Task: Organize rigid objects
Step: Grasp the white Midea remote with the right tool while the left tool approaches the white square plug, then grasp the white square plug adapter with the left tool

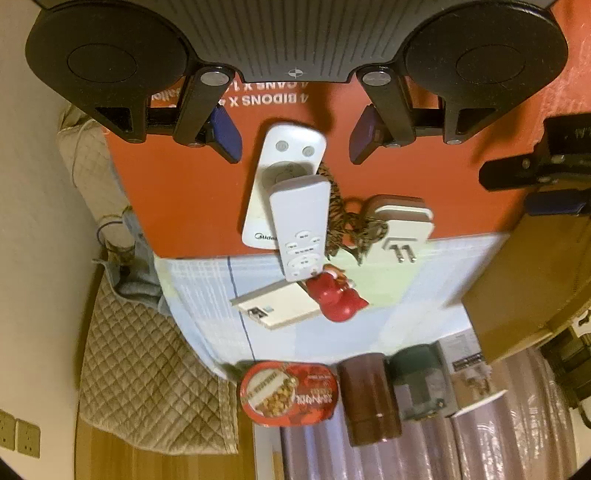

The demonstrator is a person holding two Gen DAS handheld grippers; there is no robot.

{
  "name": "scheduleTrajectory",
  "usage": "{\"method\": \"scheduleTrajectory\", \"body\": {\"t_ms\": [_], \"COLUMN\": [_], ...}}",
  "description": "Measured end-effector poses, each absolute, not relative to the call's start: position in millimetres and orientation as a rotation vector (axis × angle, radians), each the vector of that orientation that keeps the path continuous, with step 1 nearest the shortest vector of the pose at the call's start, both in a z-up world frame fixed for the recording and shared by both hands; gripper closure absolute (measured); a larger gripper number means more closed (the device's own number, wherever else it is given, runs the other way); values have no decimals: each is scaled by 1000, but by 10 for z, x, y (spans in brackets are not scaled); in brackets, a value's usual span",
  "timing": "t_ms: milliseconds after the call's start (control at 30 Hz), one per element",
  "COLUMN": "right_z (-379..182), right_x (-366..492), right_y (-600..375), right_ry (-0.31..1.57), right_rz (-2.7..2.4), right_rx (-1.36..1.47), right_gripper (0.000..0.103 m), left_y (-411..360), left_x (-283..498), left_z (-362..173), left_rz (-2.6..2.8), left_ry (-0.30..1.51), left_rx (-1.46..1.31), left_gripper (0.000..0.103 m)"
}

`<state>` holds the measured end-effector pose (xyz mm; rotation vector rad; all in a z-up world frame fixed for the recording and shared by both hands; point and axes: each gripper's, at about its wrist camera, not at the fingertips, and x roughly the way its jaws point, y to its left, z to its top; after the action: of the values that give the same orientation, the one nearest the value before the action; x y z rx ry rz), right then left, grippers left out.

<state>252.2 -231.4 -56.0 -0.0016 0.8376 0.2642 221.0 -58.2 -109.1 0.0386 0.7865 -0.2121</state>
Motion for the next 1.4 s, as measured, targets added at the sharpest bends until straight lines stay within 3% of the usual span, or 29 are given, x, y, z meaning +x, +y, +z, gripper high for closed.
{"method": "scheduleTrajectory", "body": {"t_ms": [133,200,400,933,1400], "right_z": [-641,-658,-666,-611,-565], "right_x": [2621,2645,2635,2384,1735], "right_y": [-2311,-2316,-2358,-2538,-2585], "right_ry": [836,838,835,853,911], "right_rz": [242,249,252,227,329], "right_rx": [-12,-13,-15,17,5], "right_gripper": [42,57,65,66,66], "left_y": [-628,-652,-744,-929,-467], "left_x": [2344,2404,2578,2942,1718], "left_z": [-1184,-1210,-1290,-1552,-1462], "left_rz": [-207,-209,-237,-247,-274], "left_ry": [792,789,770,786,842], "left_rx": [28,29,44,70,15], "left_gripper": [36,36,36,41,41]}}
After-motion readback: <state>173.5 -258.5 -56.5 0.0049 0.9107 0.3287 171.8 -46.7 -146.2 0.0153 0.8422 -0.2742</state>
